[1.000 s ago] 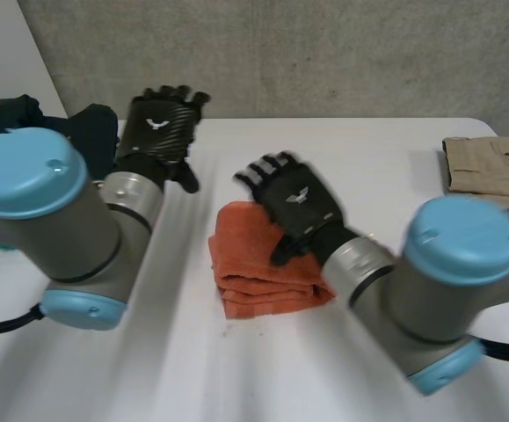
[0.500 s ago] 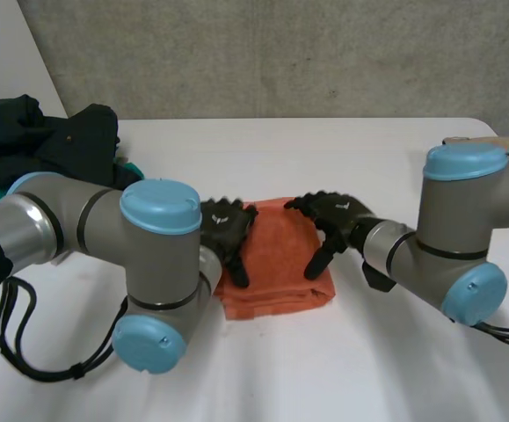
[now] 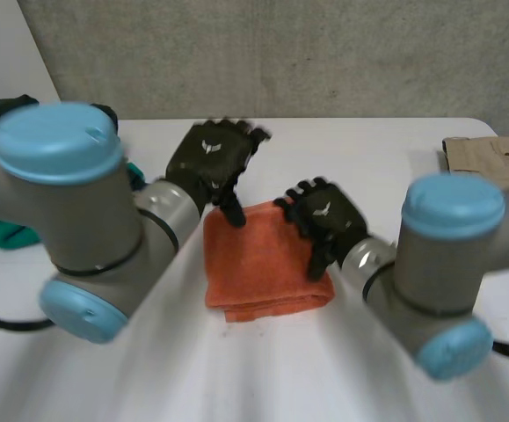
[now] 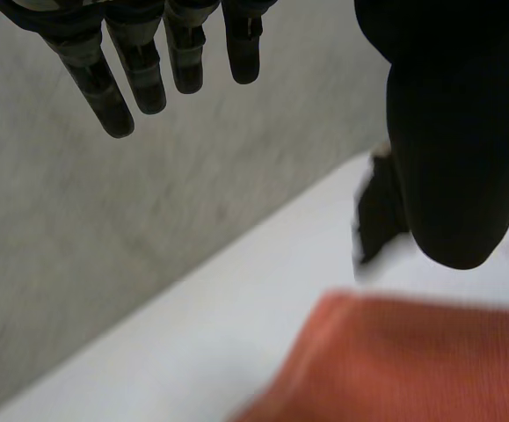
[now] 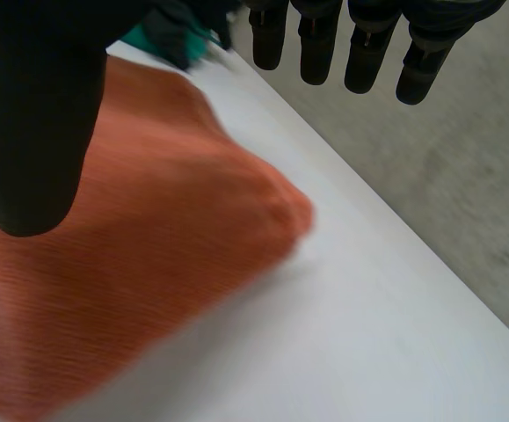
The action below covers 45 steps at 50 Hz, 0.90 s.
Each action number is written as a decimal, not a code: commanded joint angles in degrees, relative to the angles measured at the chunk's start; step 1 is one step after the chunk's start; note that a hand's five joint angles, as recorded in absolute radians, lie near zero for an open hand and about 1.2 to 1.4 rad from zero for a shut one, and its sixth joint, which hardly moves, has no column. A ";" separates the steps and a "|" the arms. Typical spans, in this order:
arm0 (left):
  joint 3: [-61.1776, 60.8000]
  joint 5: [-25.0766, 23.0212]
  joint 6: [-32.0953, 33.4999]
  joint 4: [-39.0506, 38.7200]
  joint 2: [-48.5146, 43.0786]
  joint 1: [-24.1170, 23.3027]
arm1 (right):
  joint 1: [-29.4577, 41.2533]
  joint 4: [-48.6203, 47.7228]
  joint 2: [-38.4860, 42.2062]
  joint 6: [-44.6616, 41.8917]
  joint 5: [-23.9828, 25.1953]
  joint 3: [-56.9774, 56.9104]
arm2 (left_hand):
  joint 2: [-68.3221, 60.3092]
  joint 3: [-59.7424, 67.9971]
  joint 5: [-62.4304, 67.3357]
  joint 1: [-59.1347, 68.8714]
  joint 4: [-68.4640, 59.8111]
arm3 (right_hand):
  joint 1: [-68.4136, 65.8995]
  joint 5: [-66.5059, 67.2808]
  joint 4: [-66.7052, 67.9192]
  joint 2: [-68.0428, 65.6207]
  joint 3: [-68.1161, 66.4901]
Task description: Fold the laundry.
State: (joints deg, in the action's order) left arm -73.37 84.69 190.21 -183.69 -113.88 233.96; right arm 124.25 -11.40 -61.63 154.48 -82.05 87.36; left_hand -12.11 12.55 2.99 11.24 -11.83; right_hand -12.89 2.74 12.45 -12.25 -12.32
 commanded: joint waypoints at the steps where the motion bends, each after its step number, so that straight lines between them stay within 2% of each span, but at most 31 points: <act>1: -0.11 -17.27 -0.81 0.26 2.88 2.38 | 4.33 -10.47 -0.60 -1.72 0.31 11.16 | -5.33 4.89 4.45 6.20 -5.61 | 2.30 -2.15 -1.86 1.67 1.73; 15: -0.19 -17.10 -0.98 0.96 2.09 2.73 | 4.42 -14.44 9.59 -5.33 -0.39 6.16 | -5.00 4.56 4.12 5.87 -5.28 | -4.25 4.40 4.69 -4.89 -4.82; 23: -0.54 -17.28 -1.16 0.96 2.09 2.64 | 4.25 -17.07 11.26 -5.33 -0.30 4.31 | -5.00 4.56 4.12 5.87 -5.28 | -14.18 14.32 14.62 -14.81 -14.75; 39: -0.63 -17.28 -2.13 0.70 2.09 2.82 | 4.25 -17.34 14.43 -5.15 -0.22 -1.75 | -4.83 4.39 3.95 5.70 -5.11 | -18.89 19.04 19.33 -19.52 -19.46; 42: -0.72 -17.28 -2.13 0.70 2.09 2.82 | 4.25 -17.34 15.13 -4.89 -0.13 -3.42 | -4.83 4.39 3.95 5.70 -5.11 | -24.76 24.90 25.20 -25.39 -25.33; 45: -0.72 -17.28 -2.13 0.70 2.17 2.91 | 4.16 -17.25 16.01 -4.88 0.40 -5.09 | -4.83 4.39 3.95 5.70 -5.11 | -49.57 49.72 50.02 -50.21 -50.15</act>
State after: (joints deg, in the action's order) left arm -73.98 67.41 188.14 -183.00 -111.78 236.76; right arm 128.49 -28.73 -46.91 149.47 -82.14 84.74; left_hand -14.29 14.17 4.63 14.51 -14.56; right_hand -38.27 25.64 37.75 -38.62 -38.44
